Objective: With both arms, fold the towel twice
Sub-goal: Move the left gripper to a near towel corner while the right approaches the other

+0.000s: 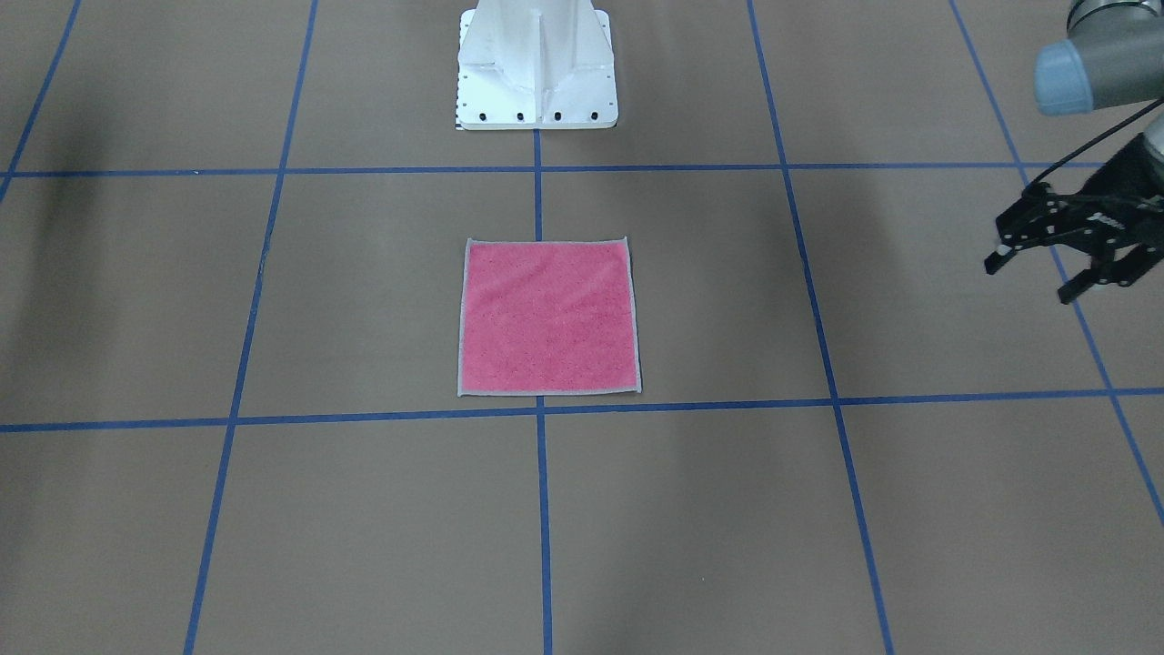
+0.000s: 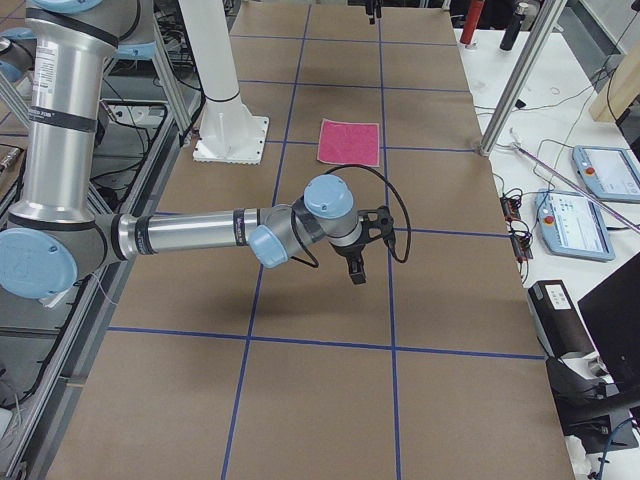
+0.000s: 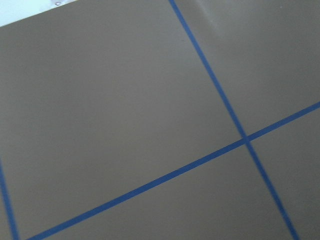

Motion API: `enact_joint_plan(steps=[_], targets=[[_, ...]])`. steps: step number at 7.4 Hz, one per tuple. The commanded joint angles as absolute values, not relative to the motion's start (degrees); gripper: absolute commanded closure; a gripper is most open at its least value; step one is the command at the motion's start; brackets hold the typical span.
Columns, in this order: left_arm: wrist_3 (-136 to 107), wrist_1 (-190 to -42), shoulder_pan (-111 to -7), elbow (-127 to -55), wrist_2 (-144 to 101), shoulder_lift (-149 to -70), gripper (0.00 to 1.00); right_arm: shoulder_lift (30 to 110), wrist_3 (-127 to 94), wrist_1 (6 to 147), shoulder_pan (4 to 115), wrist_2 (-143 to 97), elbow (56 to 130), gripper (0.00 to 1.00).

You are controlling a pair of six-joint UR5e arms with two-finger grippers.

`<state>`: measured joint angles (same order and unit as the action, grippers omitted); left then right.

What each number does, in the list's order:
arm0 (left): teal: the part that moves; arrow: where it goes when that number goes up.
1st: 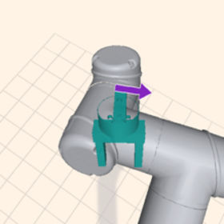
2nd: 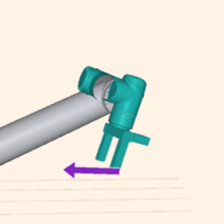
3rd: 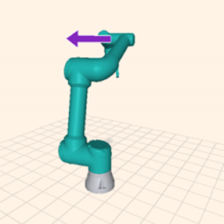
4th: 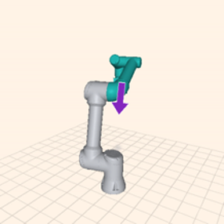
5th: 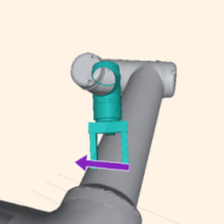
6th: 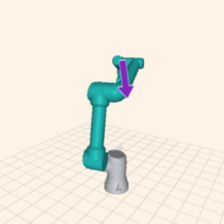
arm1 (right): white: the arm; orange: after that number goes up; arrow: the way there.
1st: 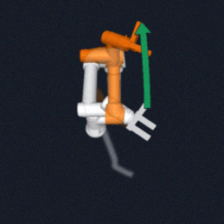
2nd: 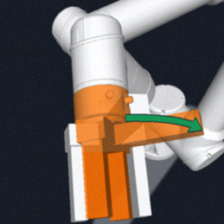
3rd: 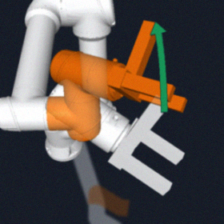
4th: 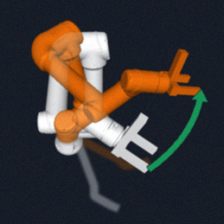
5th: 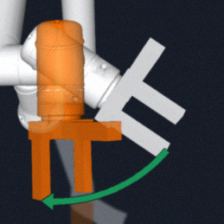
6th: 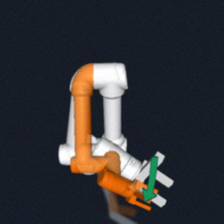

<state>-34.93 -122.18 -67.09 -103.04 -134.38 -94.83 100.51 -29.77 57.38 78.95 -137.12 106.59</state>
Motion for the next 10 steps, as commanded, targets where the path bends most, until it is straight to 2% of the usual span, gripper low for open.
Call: enact_joint_plan(steps=[1, 4, 7, 10], targets=[[-57.75, -131.80, -58.32, -103.18, -129.41, -95.97, 0.00, 100.46, -54.03, 45.22, 70.09, -132.66, 106.79, 0.01], [-73.00, -134.21, -49.16, -103.36, -121.58, -99.31, 0.00, 100.46, -76.41, 41.31, 54.54, -114.75, 109.86, 0.01], [-85.03, -134.21, -38.18, -104.59, -108.14, -101.76, 0.00, 98.44, -96.10, 41.31, 45.57, -109.28, 112.49, 0.04], [-97.07, -134.03, -30.17, -104.33, -100.56, -105.11, 0.00, 93.79, -112.90, 41.31, 33.17, -95.48, 113.47, 0.04]])
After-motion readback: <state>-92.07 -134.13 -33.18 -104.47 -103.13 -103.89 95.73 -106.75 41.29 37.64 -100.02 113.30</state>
